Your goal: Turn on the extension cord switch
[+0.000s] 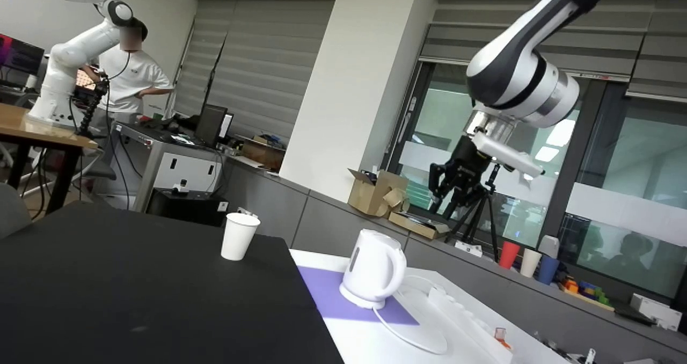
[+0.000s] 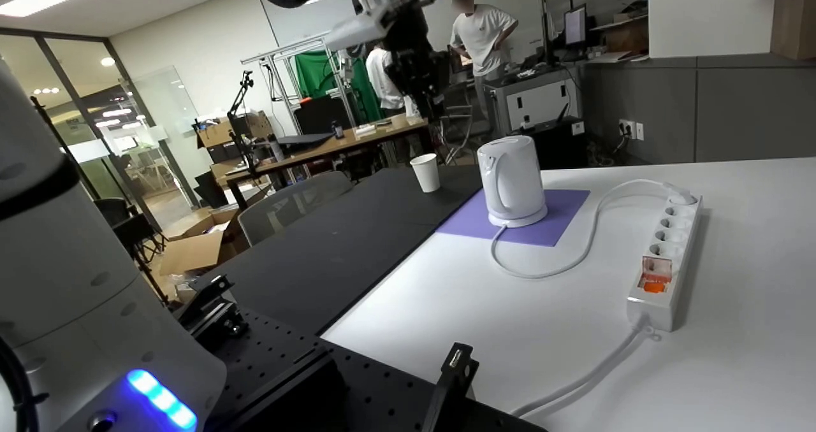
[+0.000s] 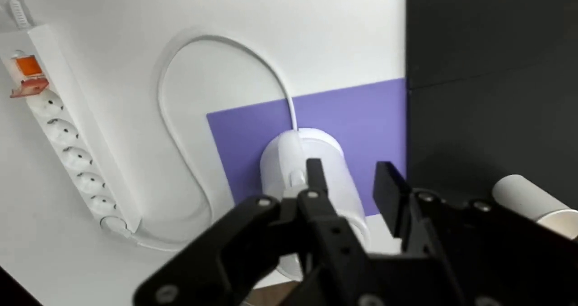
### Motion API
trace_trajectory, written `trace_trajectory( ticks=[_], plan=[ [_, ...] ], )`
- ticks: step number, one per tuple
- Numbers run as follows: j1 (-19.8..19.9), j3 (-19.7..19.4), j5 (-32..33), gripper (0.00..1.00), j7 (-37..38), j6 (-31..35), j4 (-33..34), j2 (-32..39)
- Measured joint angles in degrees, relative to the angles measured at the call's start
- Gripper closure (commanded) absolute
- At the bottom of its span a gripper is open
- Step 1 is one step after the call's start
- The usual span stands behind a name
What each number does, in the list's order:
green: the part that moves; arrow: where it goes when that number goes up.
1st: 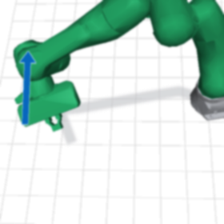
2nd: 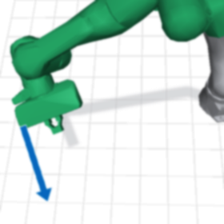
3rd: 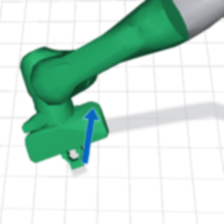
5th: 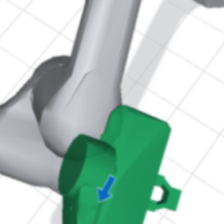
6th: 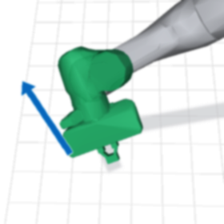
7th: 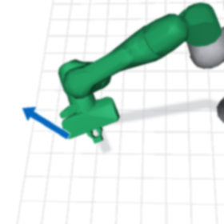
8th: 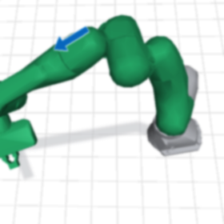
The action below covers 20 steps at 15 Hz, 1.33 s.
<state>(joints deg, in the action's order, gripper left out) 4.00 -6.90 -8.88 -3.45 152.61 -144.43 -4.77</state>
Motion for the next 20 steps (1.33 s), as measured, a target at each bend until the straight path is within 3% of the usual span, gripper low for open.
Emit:
trace_trajectory(
  ticks=[3,5,9,14,20],
  plan=[
    [2.01,-2.86,-8.72,1.0,-10.2,1.73,2.12,7.32],
    [4.31,-3.07,-9.59,1.0,-13.27,1.73,4.72,12.29],
    [7.64,-4.22,-2.04,1.0,-11.84,3.52,10.43,22.32],
    [6.97,-10.08,12.37,0.99,-4.08,5.4,16.21,30.9],
    [6.87,-11.54,13.48,0.99,-2.22,3.63,18.42,32.92]
  ],
)
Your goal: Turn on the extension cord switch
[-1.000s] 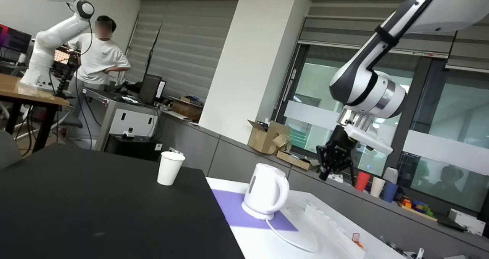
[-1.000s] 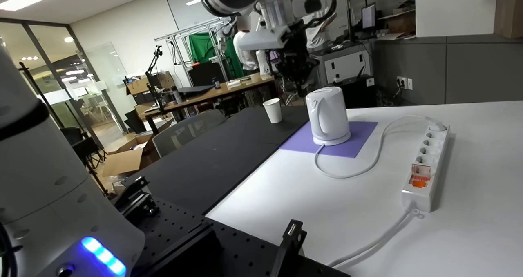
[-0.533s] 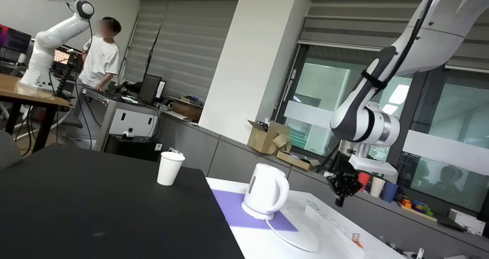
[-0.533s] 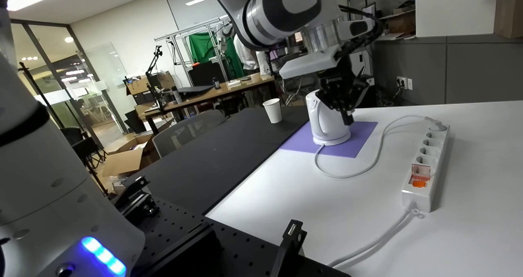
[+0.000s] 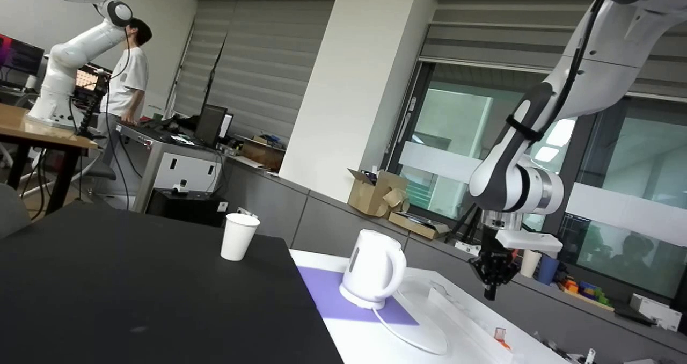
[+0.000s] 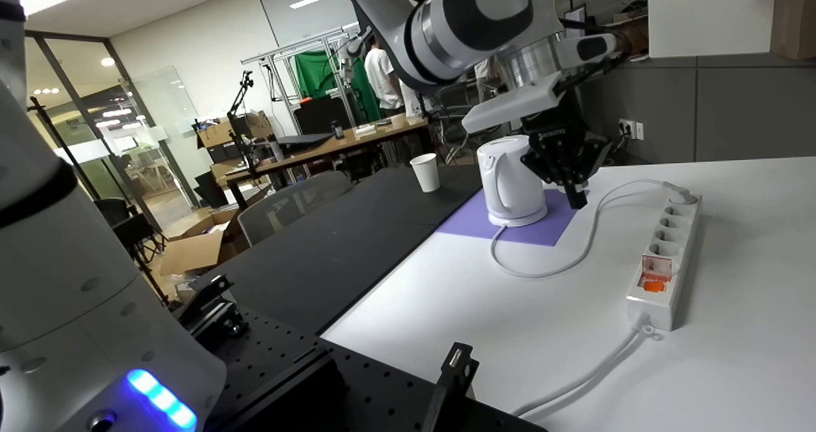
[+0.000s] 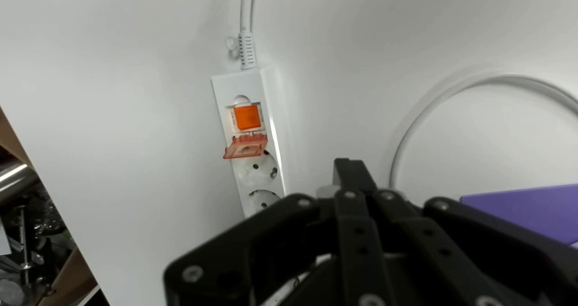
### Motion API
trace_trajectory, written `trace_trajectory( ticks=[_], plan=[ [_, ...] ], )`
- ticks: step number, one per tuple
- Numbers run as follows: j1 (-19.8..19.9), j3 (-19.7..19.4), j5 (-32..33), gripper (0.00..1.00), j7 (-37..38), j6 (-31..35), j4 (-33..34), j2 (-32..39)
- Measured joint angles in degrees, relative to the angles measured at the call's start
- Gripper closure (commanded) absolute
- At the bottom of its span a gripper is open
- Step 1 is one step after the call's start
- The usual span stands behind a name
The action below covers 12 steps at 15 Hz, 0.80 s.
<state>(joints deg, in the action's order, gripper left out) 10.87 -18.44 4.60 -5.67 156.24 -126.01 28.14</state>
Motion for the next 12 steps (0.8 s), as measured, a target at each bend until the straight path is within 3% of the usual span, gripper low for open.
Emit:
trace_trajectory(
  ticks=[6,12],
  plan=[
    [0.14,0.14,0.11,1.0,0.06,0.52,-0.03,0.18],
    [0.27,-3.25,1.31,1.0,1.6,8.69,0.67,6.49]
  ],
)
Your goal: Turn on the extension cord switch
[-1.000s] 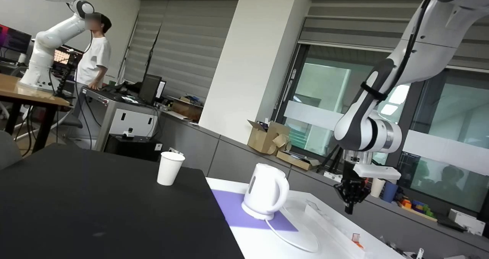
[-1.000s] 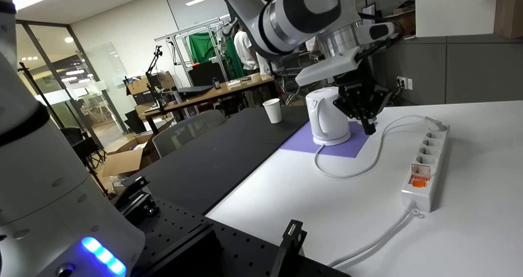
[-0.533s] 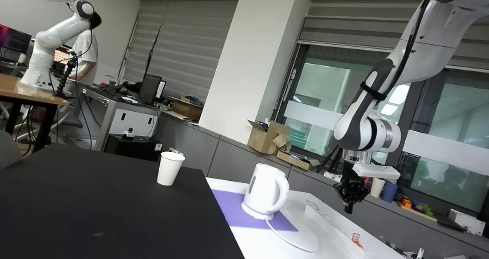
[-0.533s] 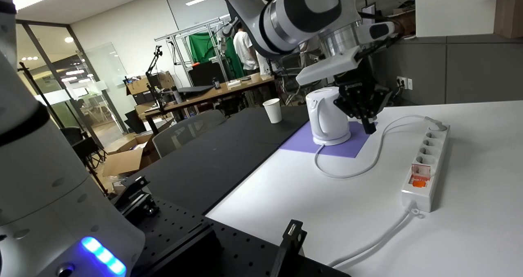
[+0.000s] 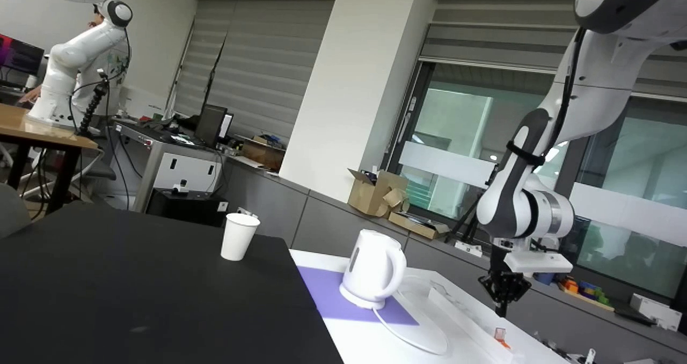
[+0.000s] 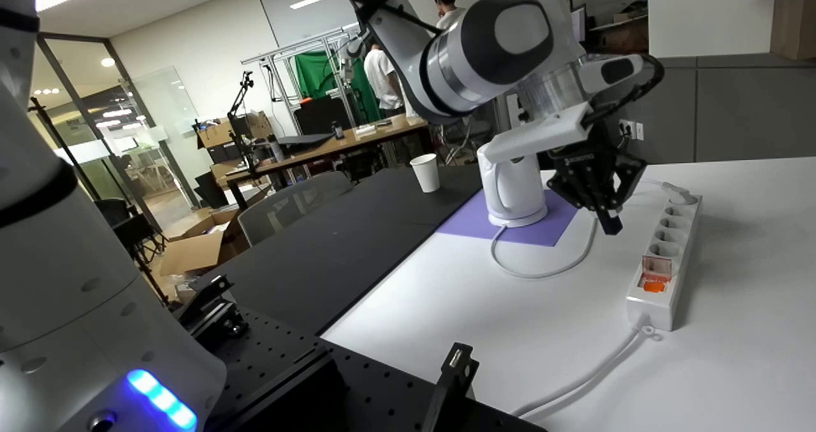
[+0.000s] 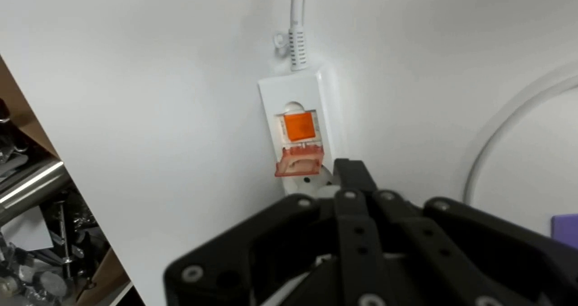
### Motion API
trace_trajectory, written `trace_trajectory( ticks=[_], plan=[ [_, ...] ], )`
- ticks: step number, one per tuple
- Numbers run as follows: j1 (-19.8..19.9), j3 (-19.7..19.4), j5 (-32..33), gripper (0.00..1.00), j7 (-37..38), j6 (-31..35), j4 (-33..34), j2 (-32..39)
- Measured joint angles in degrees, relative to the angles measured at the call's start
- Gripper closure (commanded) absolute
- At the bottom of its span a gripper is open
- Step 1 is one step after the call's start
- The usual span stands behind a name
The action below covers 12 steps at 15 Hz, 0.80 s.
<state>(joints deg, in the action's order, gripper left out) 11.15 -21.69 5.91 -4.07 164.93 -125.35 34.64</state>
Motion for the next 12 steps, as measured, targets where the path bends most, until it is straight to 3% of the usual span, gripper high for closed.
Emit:
trace_trajectory(
  ticks=[12],
  plan=[
    [-0.01,-1.98,-0.21,1.0,1.83,3.1,6.94,11.53]
  ],
)
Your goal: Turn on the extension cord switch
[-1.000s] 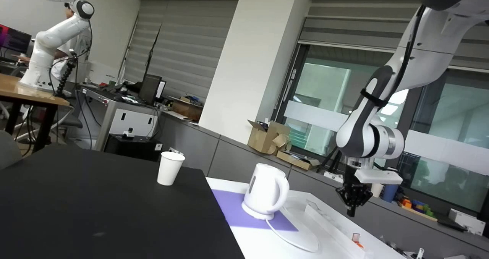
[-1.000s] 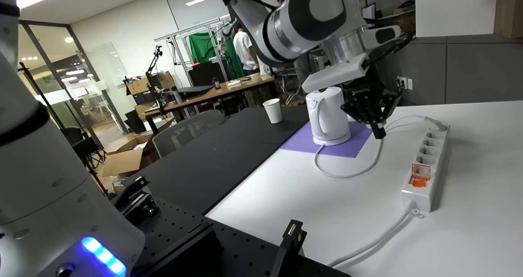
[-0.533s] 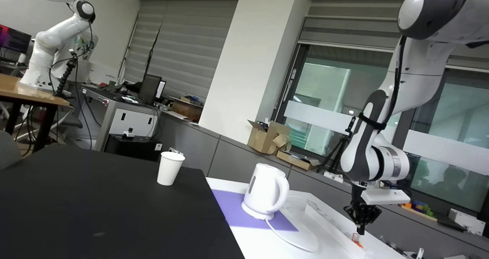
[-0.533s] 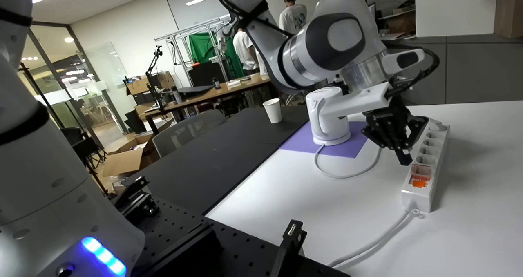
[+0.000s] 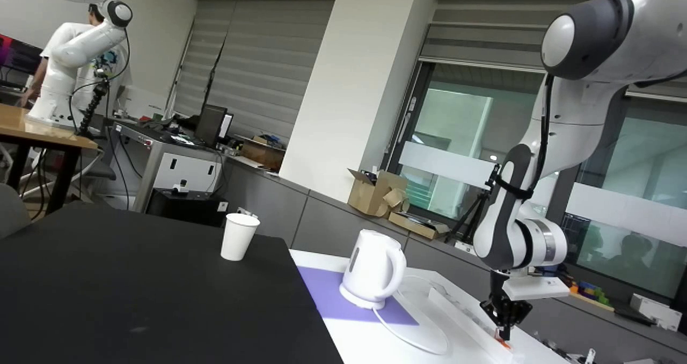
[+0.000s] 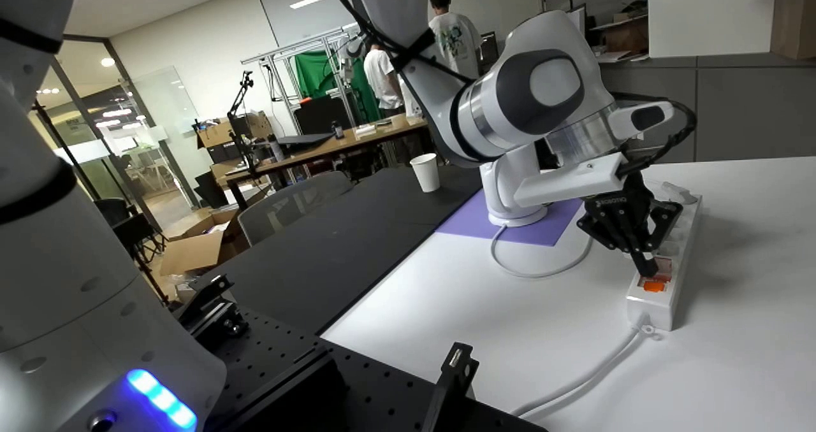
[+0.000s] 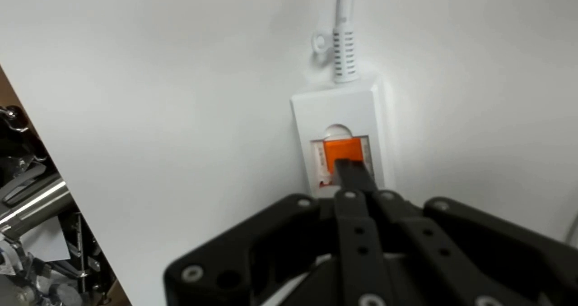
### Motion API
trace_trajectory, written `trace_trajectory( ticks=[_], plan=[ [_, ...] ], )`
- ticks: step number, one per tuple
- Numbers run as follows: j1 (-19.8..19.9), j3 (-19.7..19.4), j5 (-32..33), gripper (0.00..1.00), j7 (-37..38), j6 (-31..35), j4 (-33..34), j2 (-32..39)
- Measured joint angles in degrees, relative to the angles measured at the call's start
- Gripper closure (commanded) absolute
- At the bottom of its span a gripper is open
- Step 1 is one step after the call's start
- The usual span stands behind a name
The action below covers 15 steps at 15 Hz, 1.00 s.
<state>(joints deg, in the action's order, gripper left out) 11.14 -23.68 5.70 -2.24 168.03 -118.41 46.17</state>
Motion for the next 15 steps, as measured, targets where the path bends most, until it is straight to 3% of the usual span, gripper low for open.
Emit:
trace_trajectory(
  ticks=[15],
  plan=[
    [-3.51,-2.7,-0.12,1.0,4.9,-1.96,2.58,3.24]
  ],
)
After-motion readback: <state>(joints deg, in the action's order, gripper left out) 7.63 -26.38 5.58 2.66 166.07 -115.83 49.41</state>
